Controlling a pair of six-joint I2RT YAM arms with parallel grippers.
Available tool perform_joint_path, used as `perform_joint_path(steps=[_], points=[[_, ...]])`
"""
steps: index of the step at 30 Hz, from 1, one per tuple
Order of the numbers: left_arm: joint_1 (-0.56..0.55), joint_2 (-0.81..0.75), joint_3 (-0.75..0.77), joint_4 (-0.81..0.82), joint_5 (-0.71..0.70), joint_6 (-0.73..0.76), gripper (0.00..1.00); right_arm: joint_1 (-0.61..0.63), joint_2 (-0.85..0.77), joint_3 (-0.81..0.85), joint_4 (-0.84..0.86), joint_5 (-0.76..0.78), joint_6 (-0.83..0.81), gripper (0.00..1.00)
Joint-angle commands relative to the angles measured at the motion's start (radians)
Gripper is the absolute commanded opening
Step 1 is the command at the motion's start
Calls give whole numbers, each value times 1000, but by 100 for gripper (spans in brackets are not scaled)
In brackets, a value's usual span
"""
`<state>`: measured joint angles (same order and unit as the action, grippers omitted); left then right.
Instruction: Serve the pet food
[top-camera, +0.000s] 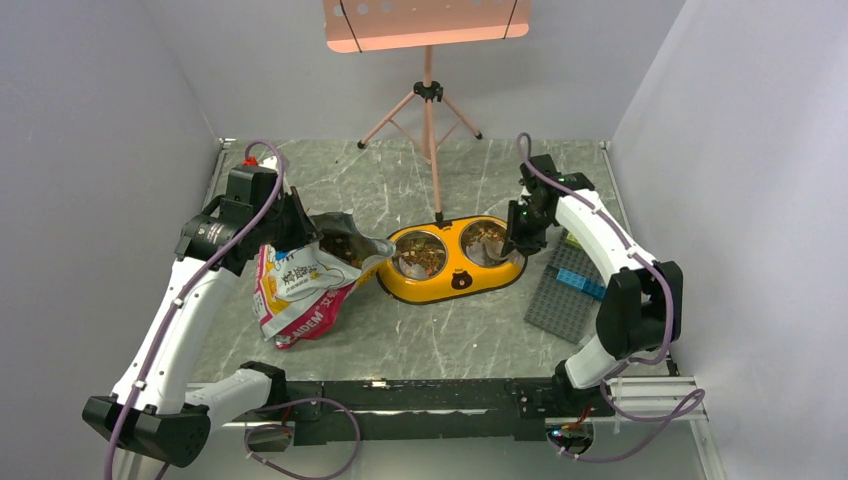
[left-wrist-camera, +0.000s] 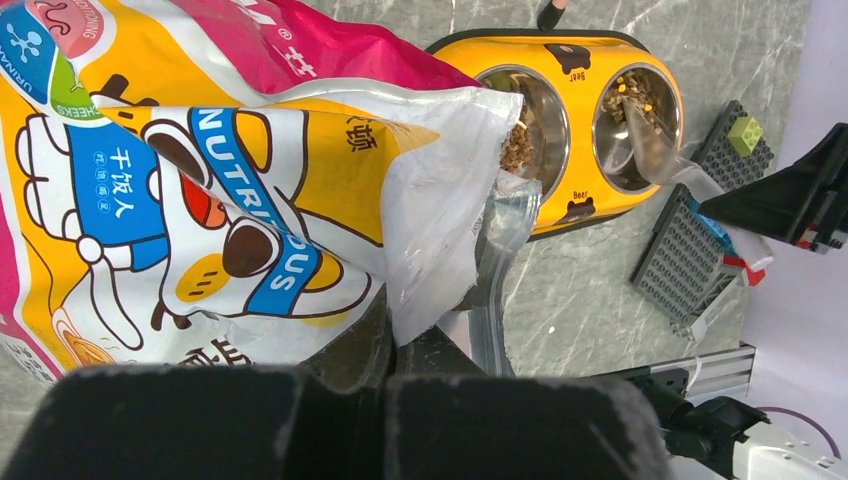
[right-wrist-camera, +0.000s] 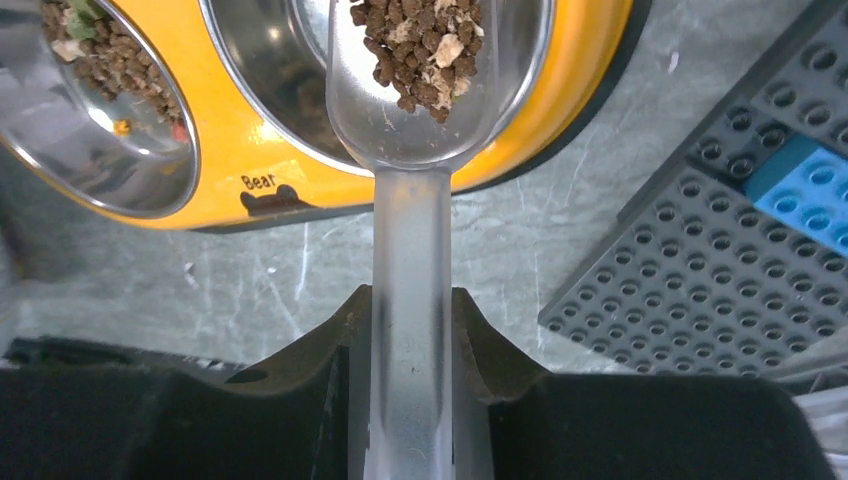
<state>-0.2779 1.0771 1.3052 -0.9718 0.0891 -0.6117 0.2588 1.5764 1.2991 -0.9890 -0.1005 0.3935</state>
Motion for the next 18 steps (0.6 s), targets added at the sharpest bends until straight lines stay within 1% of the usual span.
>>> perform_joint_path(steps=[1,7,13,15,18], points=[[2,-60,52,267,71,13,0,-83,8,70,-159,-130,7,0],[3,-57,60,268,63,28,0,-137,13,69,-184,-271,9,0],[6,-54,60,278,75,17,0,-172,27,4,-113,-432,48,0],[7,-52,64,275,81,14,0,-174,24,-2,-95,-464,70,0],[6,-57,66,271,77,11,0,-188,5,-13,-80,-466,94,0]])
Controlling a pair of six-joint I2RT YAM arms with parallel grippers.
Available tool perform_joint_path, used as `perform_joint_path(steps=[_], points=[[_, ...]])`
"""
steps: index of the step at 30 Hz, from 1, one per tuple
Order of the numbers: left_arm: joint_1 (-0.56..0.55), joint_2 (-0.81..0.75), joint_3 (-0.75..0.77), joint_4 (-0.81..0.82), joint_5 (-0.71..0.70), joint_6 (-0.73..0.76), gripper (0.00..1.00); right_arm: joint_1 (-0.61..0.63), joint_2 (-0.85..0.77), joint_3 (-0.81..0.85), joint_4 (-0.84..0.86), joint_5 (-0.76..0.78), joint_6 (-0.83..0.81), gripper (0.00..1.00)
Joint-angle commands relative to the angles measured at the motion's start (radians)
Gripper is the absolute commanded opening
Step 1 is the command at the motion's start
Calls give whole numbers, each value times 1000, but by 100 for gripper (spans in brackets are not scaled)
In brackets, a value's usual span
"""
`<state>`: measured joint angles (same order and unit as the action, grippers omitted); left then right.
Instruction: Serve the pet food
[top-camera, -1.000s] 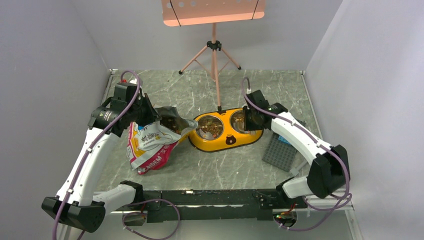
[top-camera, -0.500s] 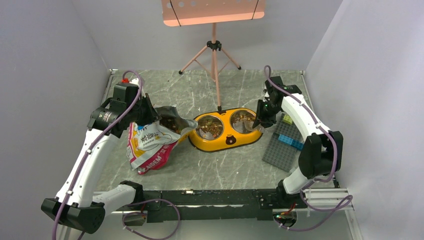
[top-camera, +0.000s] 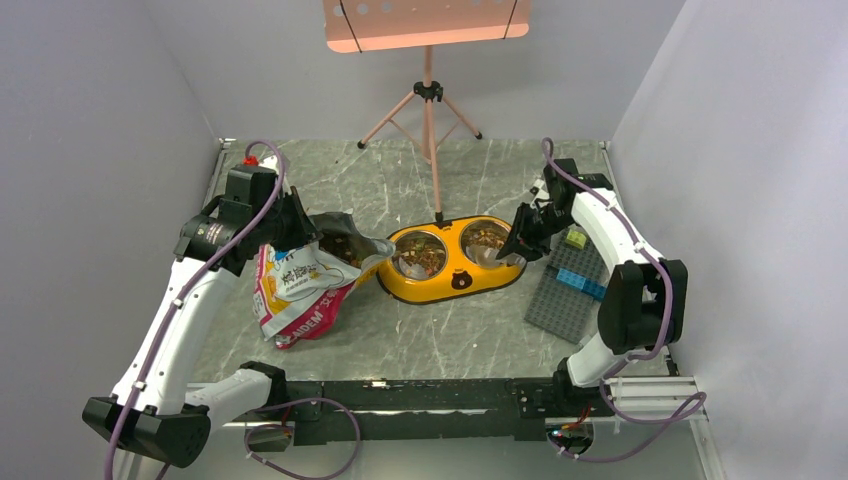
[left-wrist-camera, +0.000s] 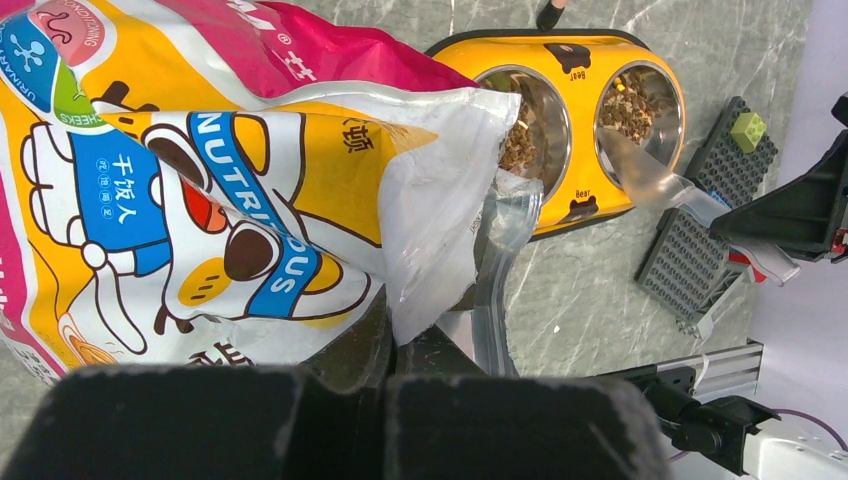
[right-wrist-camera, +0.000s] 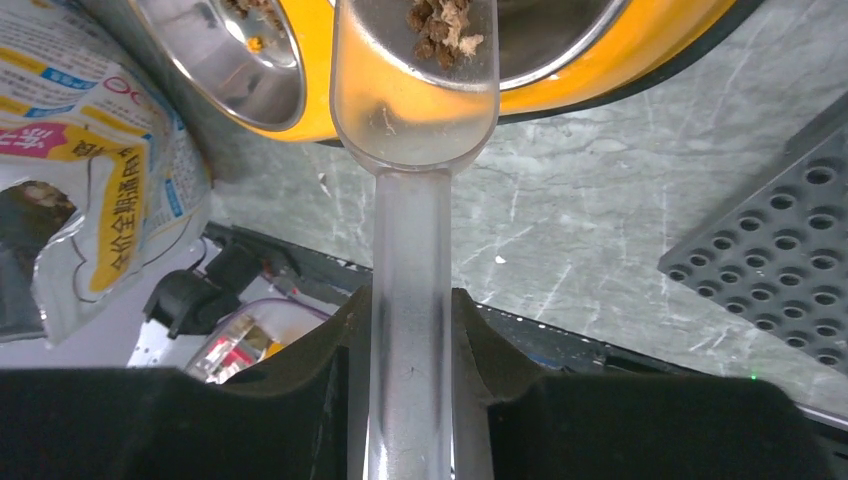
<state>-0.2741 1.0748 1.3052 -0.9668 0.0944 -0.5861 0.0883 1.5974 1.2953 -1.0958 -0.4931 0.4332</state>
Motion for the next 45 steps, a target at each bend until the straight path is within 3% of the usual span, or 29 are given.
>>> perform_joint_path(steps=[1,15,22,28,38,40,45], points=[[3,-59,66,265,71,-16,0,-26,-22,-14,26,-76,59,0],[3,-72,102,232,74,-25,0,-82,-129,39,-38,-88,96,0],[3,-81,102,230,97,-46,0,-82,-161,-88,34,-104,95,0],[3,-99,86,227,122,-84,0,-82,-206,-14,0,-85,78,0],[3,-151,74,209,108,-170,0,-60,-320,-65,26,-39,36,0],[3,-161,77,199,97,-182,0,-41,-350,-91,51,-74,35,0],[4,-175,107,154,66,-176,0,124,-422,-125,102,8,44,0]])
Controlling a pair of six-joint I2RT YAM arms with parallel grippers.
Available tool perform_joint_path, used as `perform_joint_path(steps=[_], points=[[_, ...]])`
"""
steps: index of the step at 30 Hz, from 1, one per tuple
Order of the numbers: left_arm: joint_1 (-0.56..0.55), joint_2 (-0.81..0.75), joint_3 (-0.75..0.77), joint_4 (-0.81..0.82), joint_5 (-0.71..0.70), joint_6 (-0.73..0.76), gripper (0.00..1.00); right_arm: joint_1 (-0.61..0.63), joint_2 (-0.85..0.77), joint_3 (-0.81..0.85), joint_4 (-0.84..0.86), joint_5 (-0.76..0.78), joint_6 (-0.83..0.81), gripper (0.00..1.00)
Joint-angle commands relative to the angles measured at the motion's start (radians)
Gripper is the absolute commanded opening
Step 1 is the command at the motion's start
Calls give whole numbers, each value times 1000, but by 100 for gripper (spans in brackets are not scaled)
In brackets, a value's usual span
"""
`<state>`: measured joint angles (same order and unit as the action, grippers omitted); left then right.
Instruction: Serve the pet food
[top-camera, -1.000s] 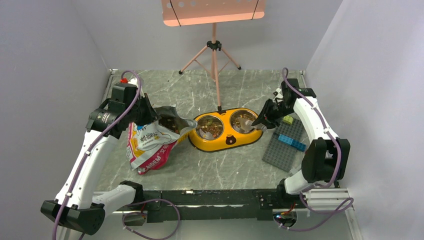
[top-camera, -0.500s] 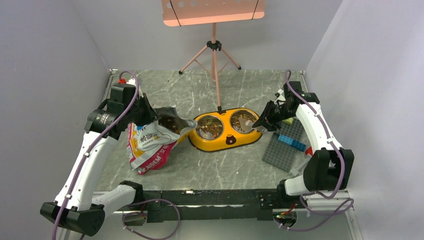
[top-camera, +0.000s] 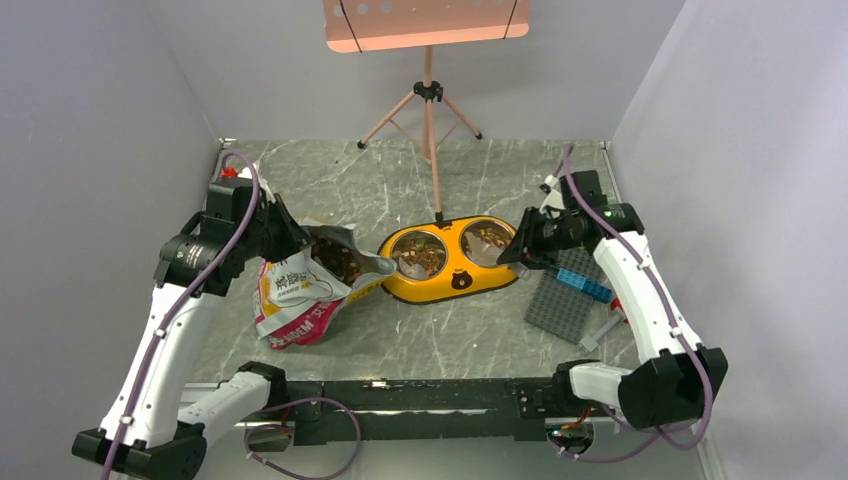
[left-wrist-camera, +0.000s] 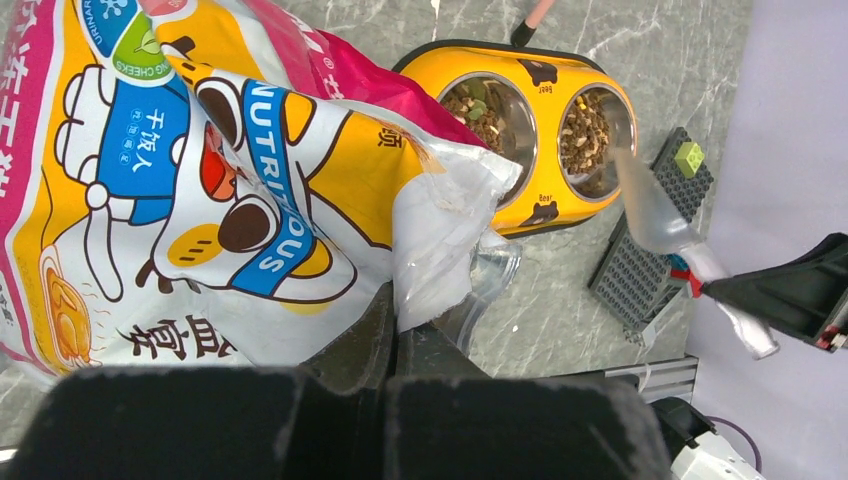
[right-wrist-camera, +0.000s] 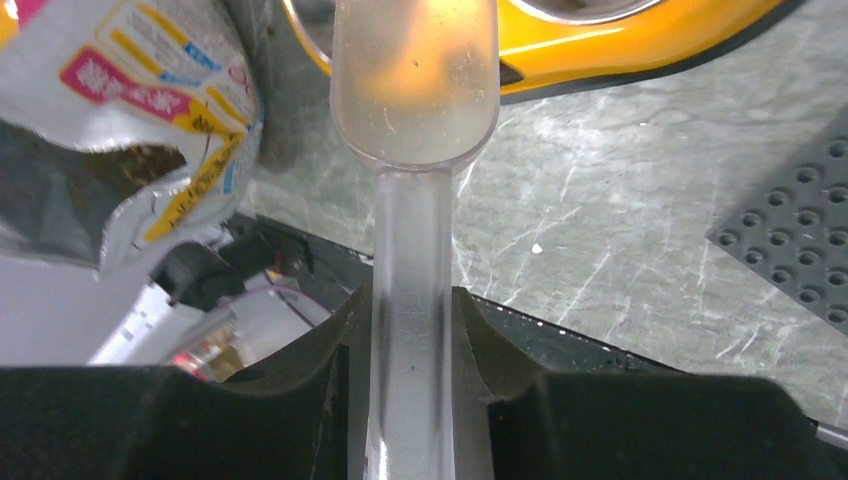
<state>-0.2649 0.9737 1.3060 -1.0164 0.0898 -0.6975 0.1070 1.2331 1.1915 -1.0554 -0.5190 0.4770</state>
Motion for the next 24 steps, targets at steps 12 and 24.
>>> perform_joint_path(steps=[12,24], points=[[-4,8,280,-10,-11,154,0,748,93,-36,171,180,-108,0],[-2,-128,137,44,-65,100,0,910,163,-14,93,611,-339,0]])
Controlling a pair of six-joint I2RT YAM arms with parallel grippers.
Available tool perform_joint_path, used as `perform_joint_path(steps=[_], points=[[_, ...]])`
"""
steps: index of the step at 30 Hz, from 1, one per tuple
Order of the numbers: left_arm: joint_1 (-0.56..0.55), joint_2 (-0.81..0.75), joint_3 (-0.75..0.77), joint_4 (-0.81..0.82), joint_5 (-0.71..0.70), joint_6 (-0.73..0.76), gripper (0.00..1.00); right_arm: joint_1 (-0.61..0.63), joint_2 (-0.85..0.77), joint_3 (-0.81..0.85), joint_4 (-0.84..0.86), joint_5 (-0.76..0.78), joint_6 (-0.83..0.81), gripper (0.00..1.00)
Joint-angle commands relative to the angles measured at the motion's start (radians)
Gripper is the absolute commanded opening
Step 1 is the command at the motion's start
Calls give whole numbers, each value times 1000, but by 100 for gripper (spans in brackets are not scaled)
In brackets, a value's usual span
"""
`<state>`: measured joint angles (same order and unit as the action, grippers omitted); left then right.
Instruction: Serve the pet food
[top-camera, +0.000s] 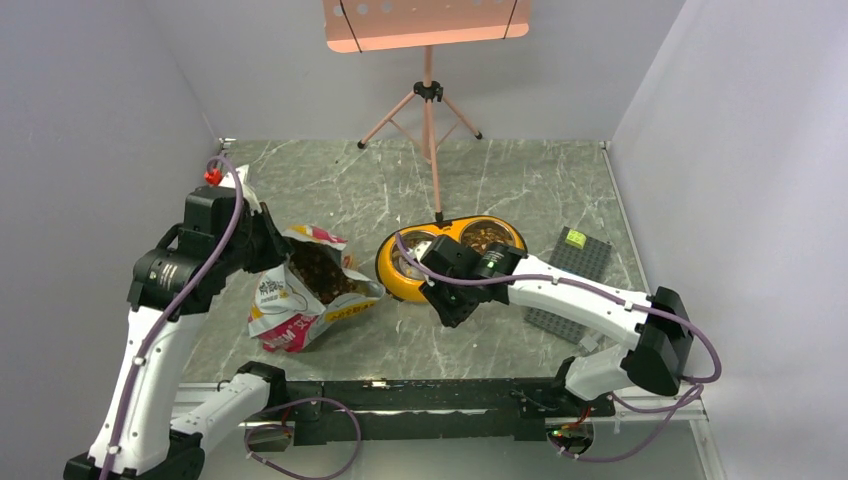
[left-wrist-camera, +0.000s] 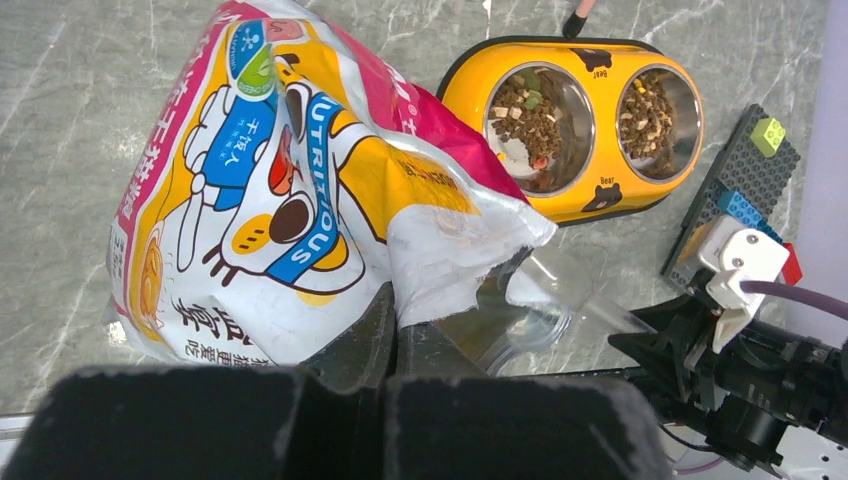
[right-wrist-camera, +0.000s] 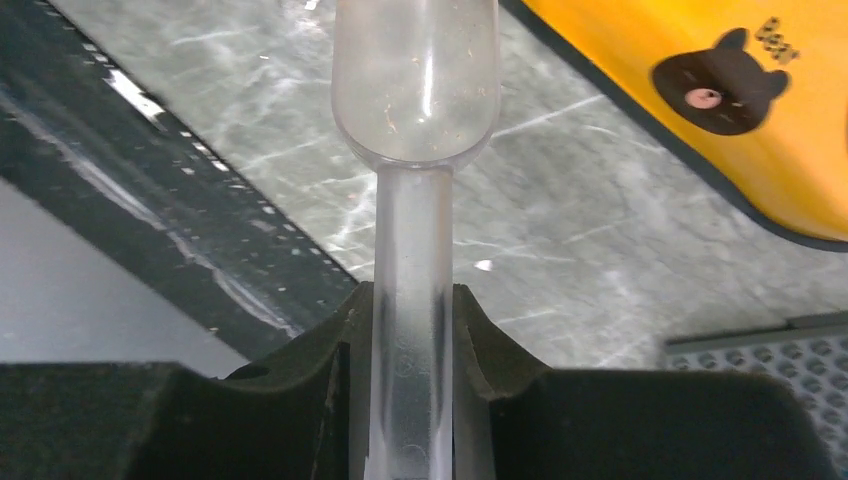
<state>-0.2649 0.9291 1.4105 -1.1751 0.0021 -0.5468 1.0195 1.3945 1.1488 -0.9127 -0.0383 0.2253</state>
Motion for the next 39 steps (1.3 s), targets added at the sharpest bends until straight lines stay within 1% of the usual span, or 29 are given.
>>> perform_joint_path(steps=[1,4,6,8,9,13,16,17,18,20,22,24,26,29,31,33,36,38,39], points=[[-2,-85,32,205,20,-54,0,1,19,27,-74,123,-87,0],[-2,-81,40,219,16,-55,0,21,28,11,-79,71,-69,1],[-1,-62,70,214,20,-47,0,22,61,32,-126,113,-30,4],[-2,-37,113,202,23,-33,0,22,82,24,-138,168,-9,5],[-2,-27,135,198,20,-25,0,22,87,23,-143,204,11,10],[-2,8,192,192,23,-2,0,21,99,43,-185,331,78,48],[-2,14,182,204,56,-28,0,3,83,75,-241,439,161,76],[-2,10,170,214,71,-37,0,-3,74,92,-259,467,183,81],[-2,3,157,220,80,-44,0,-5,69,117,-276,495,203,84],[-2,-13,136,224,90,-49,0,-5,65,184,-283,511,222,86],[-2,-24,120,212,88,-48,0,11,52,246,-221,434,196,87],[-1,-34,103,205,97,-46,0,50,17,287,-90,315,160,88],[-2,-44,76,207,116,-49,0,87,-13,317,52,213,160,90],[-2,-55,51,203,136,-66,0,100,-25,339,232,164,223,91],[-2,-65,41,200,144,-75,0,100,1,359,326,130,235,91],[-1,-70,40,195,154,-74,0,107,53,393,357,96,227,90],[-2,-63,63,168,168,-56,0,136,154,464,340,96,217,88],[-2,-53,79,151,177,-48,0,165,226,521,311,147,223,85],[-2,-50,81,147,183,-46,0,177,260,550,291,188,237,83]])
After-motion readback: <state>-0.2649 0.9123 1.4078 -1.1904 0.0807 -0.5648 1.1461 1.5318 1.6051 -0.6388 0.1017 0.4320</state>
